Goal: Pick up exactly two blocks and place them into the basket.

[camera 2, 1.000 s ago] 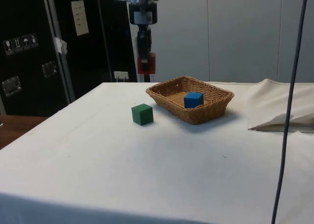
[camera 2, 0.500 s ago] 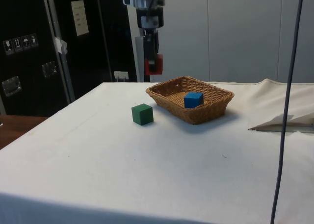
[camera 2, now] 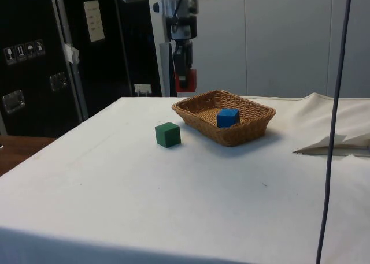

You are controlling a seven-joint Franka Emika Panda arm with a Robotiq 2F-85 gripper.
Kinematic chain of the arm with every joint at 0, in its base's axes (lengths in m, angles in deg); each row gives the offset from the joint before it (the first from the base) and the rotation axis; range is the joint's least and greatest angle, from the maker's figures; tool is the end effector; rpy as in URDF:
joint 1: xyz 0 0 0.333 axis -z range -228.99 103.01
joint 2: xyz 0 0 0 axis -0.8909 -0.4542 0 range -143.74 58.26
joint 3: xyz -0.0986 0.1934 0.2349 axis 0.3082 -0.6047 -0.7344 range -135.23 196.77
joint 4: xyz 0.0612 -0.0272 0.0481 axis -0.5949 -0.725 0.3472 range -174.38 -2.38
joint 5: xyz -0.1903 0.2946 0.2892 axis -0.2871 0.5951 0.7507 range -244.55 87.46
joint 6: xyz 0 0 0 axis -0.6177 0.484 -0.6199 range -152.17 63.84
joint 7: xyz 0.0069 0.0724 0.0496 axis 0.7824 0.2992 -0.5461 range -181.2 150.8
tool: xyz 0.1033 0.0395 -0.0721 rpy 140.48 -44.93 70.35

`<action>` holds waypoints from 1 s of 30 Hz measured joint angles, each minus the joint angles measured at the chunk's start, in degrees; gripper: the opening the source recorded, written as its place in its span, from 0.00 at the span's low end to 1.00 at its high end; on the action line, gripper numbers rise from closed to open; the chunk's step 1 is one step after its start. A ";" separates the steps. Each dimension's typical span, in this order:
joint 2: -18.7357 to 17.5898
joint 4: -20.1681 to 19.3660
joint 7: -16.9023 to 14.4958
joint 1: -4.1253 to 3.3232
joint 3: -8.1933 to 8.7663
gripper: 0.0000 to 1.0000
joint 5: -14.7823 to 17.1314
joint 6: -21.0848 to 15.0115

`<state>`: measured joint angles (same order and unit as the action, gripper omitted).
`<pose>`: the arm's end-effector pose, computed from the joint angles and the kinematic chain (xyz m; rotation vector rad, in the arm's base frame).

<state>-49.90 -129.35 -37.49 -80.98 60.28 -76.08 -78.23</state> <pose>0.5655 -0.1182 0.2444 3.0787 0.2483 0.0861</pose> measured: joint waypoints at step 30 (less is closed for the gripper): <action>-9.11 1.78 -17.13 1.26 6.88 0.01 16.62 -2.86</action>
<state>-59.01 -127.58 -54.62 -79.72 67.15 -59.46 -81.09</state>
